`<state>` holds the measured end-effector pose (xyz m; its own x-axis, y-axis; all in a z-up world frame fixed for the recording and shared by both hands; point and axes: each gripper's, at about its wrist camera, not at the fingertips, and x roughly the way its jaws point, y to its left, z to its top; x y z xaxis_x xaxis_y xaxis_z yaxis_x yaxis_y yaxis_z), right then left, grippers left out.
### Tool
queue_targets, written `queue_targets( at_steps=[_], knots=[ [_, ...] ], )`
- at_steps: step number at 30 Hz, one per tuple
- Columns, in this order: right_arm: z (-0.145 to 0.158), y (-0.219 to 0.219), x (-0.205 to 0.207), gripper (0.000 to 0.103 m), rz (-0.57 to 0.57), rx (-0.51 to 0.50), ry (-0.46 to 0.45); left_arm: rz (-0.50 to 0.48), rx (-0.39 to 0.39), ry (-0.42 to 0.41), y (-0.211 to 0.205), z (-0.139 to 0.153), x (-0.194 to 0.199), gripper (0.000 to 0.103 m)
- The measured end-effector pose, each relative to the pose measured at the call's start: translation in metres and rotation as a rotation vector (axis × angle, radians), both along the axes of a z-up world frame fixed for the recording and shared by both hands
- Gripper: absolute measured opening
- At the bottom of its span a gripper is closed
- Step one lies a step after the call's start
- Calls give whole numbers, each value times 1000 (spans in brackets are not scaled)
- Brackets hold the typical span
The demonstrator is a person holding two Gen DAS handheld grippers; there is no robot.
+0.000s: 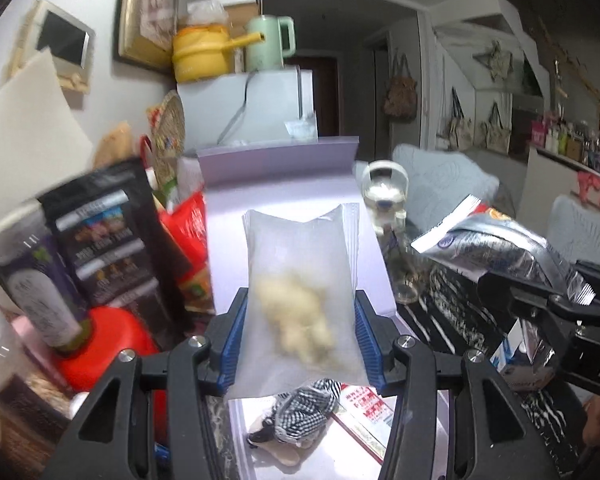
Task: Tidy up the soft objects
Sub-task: 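Carry the clear bag and silver foil bag over the lavender box, then open both grippers to drop the bags into the box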
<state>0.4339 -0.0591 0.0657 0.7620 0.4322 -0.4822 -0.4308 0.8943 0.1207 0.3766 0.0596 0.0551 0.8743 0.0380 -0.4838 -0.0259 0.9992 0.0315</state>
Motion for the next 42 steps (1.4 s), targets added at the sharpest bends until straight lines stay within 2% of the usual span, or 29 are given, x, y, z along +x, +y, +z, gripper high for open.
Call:
queue_targets(
  at_steps=[9, 17, 26, 31, 36, 37, 39, 42],
  knots=[
    [-27, -2, 24, 42, -8, -34, 98, -2, 44, 114, -13, -34, 26, 49],
    [-49, 5, 41, 43, 3, -44, 185, 11, 25, 270, -9, -69, 50, 49],
    [-59, 14, 46, 43, 10, -75, 204, 32, 13, 413, -7, -100, 68, 49],
    [-60, 13, 47, 43, 8, -80, 215, 53, 38, 440, -8, -105, 70, 51],
    [-62, 11, 49, 43, 0, -87, 237, 27, 9, 446, -11, -100, 68, 51],
    [-63, 11, 49, 46, -4, -87, 240, 26, 8, 445, -12, -99, 67, 54],
    [-63, 8, 51, 55, -13, -80, 252, 21, 10, 433, -14, -95, 64, 65],
    [-62, 2, 51, 55, -28, -72, 255, 26, 17, 404, -16, -89, 60, 82]
  ],
)
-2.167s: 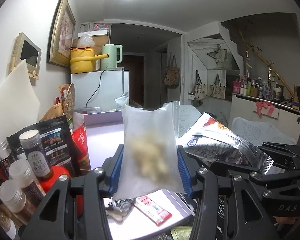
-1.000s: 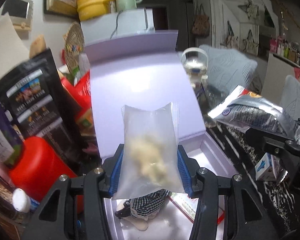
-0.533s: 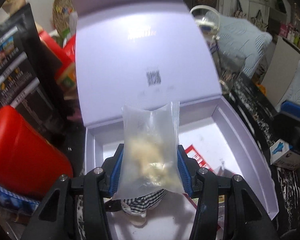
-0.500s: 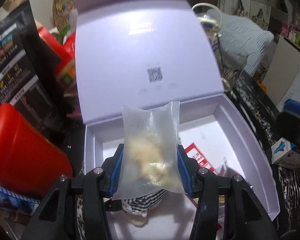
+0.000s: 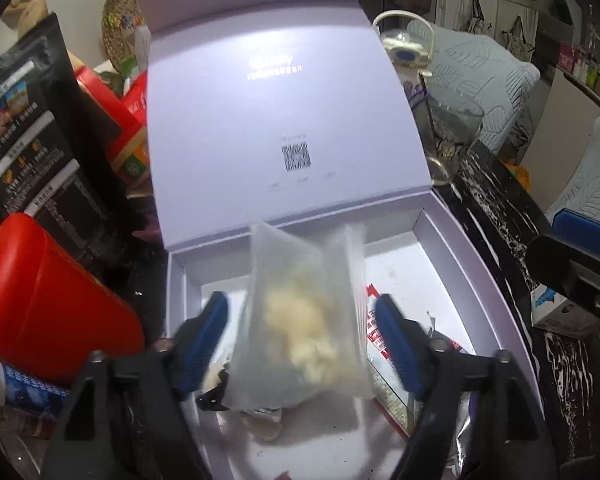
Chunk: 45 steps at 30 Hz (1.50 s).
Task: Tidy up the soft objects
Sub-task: 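Open both grippers to drop the bags into the box, then withdraw both open grippers from the box toward the items on the table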
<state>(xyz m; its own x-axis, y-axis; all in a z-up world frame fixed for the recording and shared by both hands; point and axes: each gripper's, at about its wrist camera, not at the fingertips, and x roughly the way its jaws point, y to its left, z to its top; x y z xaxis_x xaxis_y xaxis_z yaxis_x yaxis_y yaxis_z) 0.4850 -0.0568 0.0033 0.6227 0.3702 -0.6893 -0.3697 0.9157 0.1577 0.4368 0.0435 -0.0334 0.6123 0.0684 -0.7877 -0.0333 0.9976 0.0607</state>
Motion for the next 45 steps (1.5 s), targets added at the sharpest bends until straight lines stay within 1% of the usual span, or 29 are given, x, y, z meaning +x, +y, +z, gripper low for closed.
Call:
queue_targets(
  at_steps=[1, 5, 8, 11, 19, 22, 26, 28, 33, 36, 38, 41, 45],
  knots=[
    [1, -2, 0, 56, -5, -2, -2, 3, 5, -9, 0, 2, -1, 83],
    [5, -9, -2, 60, -20, 4, -10, 20, 4, -19, 3, 10, -4, 84],
    [9, -12, -4, 60, -27, 7, -22, 30, 0, -37, 6, 16, -8, 84],
    [12, -14, -6, 60, -29, 6, -30, 30, 18, -53, 7, 23, -13, 84],
    [26, -16, -17, 60, -15, 19, -69, 11, 5, -147, 10, 50, -32, 84],
    [34, -17, -25, 60, -6, 26, -97, 5, -4, -181, 11, 62, -40, 84],
    [45, -16, -36, 60, 7, 34, -135, -12, -24, -205, 12, 74, -50, 84],
    [51, -15, -43, 62, 14, 35, -156, -16, -29, -216, 12, 79, -55, 84],
    [60, -11, -62, 63, 18, 6, -205, -39, -40, -244, 8, 92, -69, 83],
    [69, -12, -75, 63, 28, 9, -248, -54, -38, -292, 4, 103, -82, 83],
    [73, -13, -80, 63, 21, 9, -260, -47, -28, -315, 3, 108, -90, 84],
    [75, -13, -91, 63, 13, 5, -272, -48, -34, -333, 2, 115, -103, 83],
    [71, -14, -107, 63, 8, 4, -255, -66, -24, -349, 0, 119, -128, 83]
  ],
)
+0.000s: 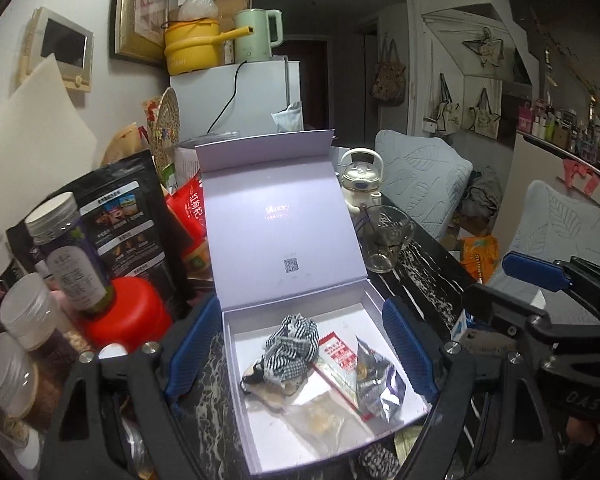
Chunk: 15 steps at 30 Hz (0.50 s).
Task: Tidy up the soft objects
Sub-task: 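Withdraw both open grippers from the box toward the items on the table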
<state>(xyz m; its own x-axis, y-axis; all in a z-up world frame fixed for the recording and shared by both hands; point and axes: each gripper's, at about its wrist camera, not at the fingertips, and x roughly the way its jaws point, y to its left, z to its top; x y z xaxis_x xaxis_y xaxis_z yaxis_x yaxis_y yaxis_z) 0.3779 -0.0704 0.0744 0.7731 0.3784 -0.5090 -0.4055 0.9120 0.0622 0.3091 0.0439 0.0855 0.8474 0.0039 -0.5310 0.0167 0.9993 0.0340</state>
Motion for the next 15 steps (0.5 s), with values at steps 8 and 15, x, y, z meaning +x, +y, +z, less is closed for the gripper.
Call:
queue_targets(
  at_steps=[8, 15],
  knots=[
    [-11, -6, -46, 64, -1, -5, 25, -96, -60, 52, 1, -5, -42, 83],
    [-26, -19, -81, 66, -29, 4, 48, -131, -50, 62, -3, -12, -79, 83]
  ],
)
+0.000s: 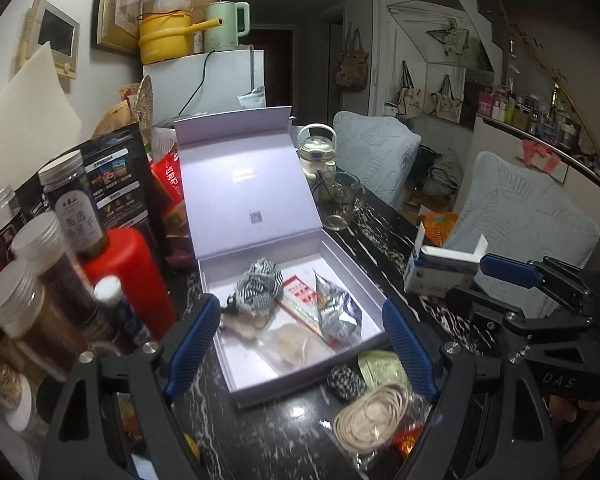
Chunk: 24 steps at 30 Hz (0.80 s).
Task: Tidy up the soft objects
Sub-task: 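Withdraw both open grippers from the box toward the items on the table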
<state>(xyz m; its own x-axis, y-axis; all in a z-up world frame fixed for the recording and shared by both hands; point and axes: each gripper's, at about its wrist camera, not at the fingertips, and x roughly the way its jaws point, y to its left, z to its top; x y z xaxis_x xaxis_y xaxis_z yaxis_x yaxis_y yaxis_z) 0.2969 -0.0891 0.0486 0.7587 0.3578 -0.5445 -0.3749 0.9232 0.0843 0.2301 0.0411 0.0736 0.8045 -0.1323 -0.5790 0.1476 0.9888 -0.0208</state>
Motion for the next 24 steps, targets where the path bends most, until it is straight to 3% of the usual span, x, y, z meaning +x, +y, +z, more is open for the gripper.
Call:
queue_targets(
  at_steps=[7, 19, 24],
  knots=[
    [-20, -9, -27, 70, -58, -20, 31, -36, -43, 58, 2, -18, -19, 83],
    [-78, -12, -62, 70, -92, -21, 172, -87, -121, 179, 4, -72, -44, 84],
    [-102, -9, -67, 70, -86, -11, 241, -92, -106, 227, 0, -96, -51, 84]
  ],
)
